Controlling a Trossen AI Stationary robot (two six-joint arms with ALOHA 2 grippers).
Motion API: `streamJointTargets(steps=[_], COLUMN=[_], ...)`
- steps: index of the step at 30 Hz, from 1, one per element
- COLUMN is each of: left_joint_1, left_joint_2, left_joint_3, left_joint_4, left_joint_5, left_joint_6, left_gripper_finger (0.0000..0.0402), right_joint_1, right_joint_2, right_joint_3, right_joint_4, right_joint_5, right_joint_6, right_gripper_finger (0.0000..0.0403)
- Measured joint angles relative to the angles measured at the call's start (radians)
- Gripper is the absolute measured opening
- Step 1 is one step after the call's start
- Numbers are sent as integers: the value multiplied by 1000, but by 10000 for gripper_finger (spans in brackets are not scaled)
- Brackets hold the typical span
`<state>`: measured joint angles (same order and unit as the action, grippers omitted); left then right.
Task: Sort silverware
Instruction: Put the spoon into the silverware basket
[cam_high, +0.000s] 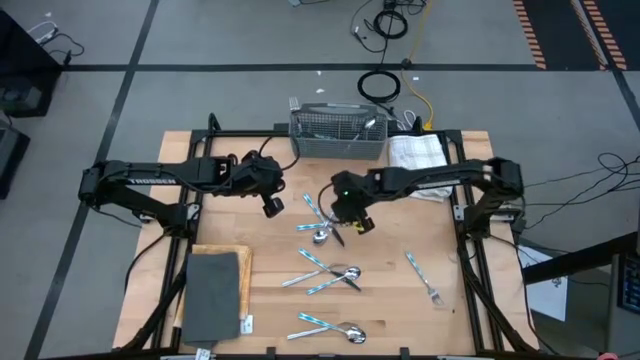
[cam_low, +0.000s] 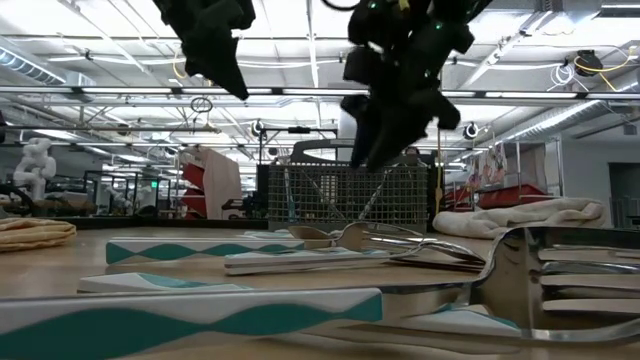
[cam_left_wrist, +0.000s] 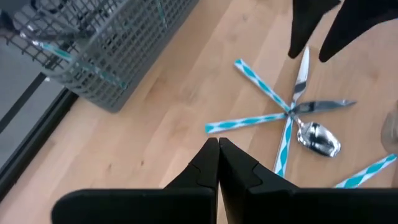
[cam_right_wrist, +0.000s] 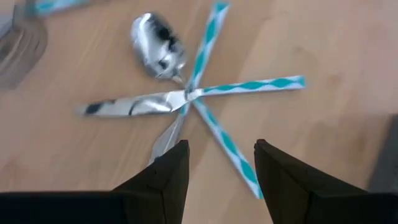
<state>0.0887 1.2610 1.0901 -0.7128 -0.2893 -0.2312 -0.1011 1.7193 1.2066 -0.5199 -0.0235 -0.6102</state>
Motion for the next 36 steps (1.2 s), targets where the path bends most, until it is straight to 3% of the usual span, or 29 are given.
streamJointTargets(steps=[13, 19, 24, 28, 36], left_joint_1=[0, 0, 1, 2, 2], left_joint_2=[0, 0, 0, 0, 0], left_joint_3=[0, 0, 0, 0, 0], left_joint_4=[-14, -15, -15, -15, -42], left_joint_5=[-1, -4, -10, -18, -23], left_joint_6=[-25, -23, -17, -17, -18], left_gripper_finger=[9, 9, 9, 9, 9], right_joint_1=[0, -12, -28, -40, -28], right_joint_2=[196, 262, 275, 300, 335], right_joint_3=[106, 107, 108, 109, 112], right_joint_4=[-37, 0, 35, 26, 8], right_joint_5=[2, 81, 80, 69, 80], right_joint_6=[-234, -247, -251, -240, -197], right_gripper_finger=[169, 169, 166, 136, 27])
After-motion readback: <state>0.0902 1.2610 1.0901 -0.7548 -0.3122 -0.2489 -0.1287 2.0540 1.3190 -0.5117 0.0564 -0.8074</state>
